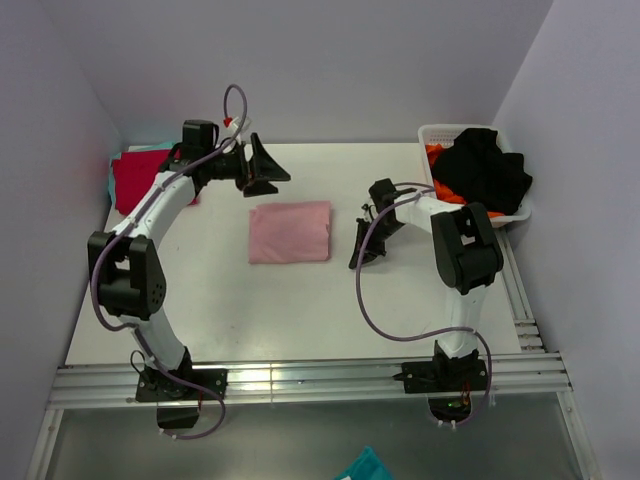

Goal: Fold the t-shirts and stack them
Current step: Smooth out wrinkles on the folded tshirt

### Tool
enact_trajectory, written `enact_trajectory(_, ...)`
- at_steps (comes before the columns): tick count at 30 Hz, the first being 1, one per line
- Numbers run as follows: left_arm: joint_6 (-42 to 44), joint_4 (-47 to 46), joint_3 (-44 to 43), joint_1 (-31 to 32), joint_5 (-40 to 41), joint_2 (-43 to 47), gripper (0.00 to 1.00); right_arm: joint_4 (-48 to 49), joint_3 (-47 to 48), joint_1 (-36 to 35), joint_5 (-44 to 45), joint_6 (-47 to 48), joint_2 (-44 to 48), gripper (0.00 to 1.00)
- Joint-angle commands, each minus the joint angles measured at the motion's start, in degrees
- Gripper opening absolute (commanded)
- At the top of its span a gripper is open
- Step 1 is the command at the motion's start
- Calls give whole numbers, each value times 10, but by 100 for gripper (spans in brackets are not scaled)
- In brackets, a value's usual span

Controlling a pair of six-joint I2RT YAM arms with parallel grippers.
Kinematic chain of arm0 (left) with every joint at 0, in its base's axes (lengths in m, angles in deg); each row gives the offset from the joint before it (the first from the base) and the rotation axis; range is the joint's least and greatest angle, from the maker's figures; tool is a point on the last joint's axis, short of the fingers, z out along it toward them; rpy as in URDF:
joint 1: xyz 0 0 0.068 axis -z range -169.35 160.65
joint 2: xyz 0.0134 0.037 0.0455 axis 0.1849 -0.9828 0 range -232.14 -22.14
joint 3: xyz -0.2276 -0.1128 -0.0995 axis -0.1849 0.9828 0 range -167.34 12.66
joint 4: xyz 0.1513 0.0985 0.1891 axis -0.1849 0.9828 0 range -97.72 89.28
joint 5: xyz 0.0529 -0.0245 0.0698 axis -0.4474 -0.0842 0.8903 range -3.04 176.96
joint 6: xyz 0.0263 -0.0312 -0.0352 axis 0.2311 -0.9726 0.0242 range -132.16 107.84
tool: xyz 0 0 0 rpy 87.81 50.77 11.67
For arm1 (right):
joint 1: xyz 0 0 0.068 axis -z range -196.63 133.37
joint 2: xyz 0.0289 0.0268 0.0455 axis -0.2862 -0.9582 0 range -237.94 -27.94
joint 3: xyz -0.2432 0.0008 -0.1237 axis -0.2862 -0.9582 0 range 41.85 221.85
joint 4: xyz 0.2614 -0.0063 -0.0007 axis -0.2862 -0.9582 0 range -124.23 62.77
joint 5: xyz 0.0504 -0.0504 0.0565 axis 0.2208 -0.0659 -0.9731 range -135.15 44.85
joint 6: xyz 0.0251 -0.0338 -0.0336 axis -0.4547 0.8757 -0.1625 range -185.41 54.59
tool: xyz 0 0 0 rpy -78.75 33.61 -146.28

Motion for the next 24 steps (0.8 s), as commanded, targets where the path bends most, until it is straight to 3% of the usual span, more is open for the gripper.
enact_trajectory(1,77,78,36,-32,35,-11,99,-14,5,7,9,7,42,0)
enact_trajectory(7,103,22,119,-103,37,-56,99,-30,7,8,21,10,49,0)
enact_trajectory(24,112,-42,80,-136,132,-199,99,-62,24,8,32,-9,57,0)
